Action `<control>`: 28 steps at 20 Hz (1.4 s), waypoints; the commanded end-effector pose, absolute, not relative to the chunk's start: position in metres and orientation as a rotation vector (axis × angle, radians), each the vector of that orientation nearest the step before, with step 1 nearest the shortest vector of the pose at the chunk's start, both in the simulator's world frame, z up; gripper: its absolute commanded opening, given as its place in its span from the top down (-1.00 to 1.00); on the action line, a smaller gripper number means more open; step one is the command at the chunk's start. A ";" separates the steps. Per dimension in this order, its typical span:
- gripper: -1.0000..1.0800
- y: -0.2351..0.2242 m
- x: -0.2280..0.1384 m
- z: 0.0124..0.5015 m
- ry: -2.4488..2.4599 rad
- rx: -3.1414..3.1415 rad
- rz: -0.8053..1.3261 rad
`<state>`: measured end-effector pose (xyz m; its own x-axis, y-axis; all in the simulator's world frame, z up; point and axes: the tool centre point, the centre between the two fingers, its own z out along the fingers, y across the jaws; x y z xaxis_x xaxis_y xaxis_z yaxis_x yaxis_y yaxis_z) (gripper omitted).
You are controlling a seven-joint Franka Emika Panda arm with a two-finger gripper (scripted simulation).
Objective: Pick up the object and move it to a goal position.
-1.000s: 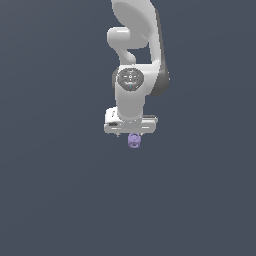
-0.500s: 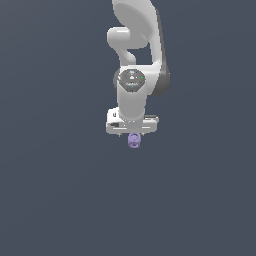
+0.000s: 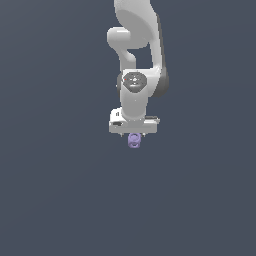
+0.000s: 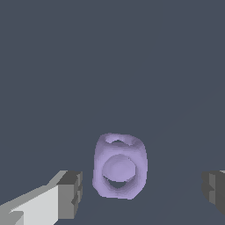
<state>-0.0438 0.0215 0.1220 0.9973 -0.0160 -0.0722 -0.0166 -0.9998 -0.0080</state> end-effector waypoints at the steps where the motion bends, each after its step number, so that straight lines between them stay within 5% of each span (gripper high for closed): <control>1: -0.92 0.024 -0.050 0.114 0.053 -3.134 0.089; 28: -0.92 0.033 -0.074 0.058 0.151 -3.138 0.001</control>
